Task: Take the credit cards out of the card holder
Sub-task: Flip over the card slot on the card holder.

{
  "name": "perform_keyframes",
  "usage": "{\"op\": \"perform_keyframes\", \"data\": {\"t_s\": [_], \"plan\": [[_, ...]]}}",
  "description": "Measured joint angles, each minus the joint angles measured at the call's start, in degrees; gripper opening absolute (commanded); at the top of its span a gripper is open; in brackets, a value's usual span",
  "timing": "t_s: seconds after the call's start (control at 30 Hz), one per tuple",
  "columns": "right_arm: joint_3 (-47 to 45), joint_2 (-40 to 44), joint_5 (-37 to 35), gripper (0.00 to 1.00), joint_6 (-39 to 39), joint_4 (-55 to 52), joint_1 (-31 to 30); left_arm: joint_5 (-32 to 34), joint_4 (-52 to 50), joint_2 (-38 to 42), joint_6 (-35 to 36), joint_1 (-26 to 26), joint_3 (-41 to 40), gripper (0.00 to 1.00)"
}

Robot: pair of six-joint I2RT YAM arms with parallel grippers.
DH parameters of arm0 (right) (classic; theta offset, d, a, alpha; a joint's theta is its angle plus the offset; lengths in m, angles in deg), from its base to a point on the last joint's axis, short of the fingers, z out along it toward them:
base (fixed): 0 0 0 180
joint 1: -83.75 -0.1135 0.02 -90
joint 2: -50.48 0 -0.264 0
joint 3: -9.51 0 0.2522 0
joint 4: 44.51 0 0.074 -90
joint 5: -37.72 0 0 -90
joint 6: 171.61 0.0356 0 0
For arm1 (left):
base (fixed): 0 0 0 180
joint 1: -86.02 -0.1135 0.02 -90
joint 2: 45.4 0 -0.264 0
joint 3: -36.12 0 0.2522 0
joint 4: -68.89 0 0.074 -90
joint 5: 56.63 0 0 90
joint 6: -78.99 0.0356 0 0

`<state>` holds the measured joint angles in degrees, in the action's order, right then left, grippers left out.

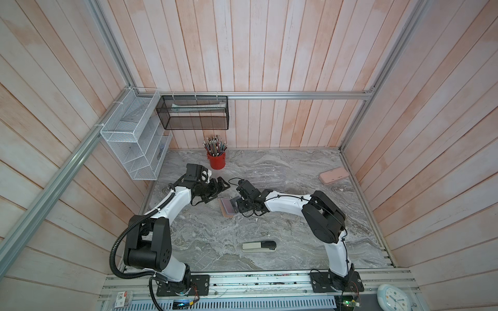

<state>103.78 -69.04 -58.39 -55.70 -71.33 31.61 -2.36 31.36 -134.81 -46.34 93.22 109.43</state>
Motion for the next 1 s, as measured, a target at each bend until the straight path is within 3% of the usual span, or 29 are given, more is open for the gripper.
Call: {"op": "perform_keyframes", "data": {"t_s": [0.27, 0.53, 1.0], "plan": [[-2.23, 0.9, 0.07, 0.55, 1.11, 2.49, 0.0, -6.95, 10.38, -3.48, -9.2, 0.59, -4.33, 1.0], [-3.72, 1.64, 0.31, 0.54, 1.6, 4.02, 0.0, -8.83, 17.62, -6.1, -14.97, 0.46, -10.8, 1.0], [-5.2, 3.91, 2.64, 0.57, 2.38, 3.65, 0.0, -8.83, 18.84, -8.17, -13.6, -1.68, -12.0, 1.0]]}}
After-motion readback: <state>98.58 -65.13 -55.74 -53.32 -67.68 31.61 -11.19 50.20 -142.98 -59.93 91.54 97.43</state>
